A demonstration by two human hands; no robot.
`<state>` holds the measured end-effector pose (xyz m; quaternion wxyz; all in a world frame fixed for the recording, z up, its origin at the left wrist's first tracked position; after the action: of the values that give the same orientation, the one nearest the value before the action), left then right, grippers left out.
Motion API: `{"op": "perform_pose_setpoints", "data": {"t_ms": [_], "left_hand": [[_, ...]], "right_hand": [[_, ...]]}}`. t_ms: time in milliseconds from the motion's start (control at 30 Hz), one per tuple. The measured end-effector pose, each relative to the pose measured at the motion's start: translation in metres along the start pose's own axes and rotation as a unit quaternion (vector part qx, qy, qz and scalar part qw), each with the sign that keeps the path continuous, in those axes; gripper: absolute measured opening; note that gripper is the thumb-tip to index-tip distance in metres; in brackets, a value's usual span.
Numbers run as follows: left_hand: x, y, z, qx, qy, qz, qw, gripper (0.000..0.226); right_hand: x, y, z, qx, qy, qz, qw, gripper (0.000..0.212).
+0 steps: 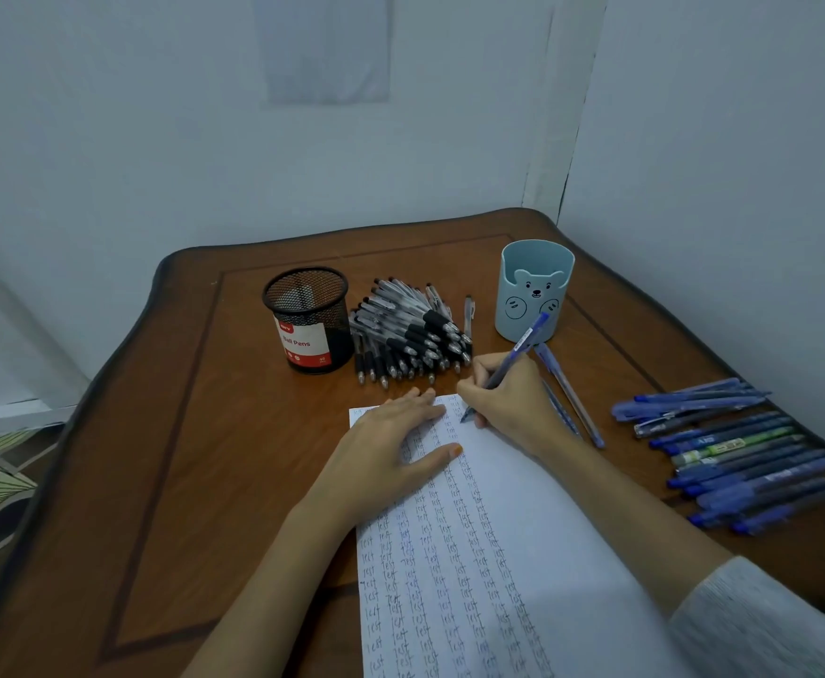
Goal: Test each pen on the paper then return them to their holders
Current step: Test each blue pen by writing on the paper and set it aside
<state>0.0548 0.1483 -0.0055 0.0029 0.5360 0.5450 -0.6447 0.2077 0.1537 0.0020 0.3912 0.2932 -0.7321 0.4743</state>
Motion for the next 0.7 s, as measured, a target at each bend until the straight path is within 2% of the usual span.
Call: {"op": "perform_pose_setpoints", "data": {"t_ms": [433, 567, 700], "left_hand": [[-0.0012, -0.0005, 0.0000, 0.001, 0.002, 0.000, 1.000, 0.059], [-0.0001, -0.0003, 0.0001, 0.000, 0.000, -0.001, 1.000, 0.059], [-0.0001, -0.0002, -0.0001, 0.001, -0.001, -0.002, 1.000, 0.059]], "right_hand": [[-0.0022, -0.0043, -0.0020, -0.022, -0.005, 0.002, 1.000, 0.035], [-0.0016, -0.0013, -0.0012, -0.007, -0.003, 0.001, 1.000, 0.031], [-0.0005, -0.0019, -0.0008, -0.010, -0.004, -0.012, 1.000, 0.033]]}}
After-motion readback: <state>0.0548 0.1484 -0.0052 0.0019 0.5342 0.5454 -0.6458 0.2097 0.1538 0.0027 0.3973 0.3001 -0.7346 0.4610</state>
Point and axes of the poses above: each hand's wrist, its own z-axis away from the middle knuckle, its own y-axis out of the palm, x = y × z, the point moved 8 cm from there along -z, towards the middle knuckle, and after that the axes turned 13 degrees about z, right-handed, at the moved point
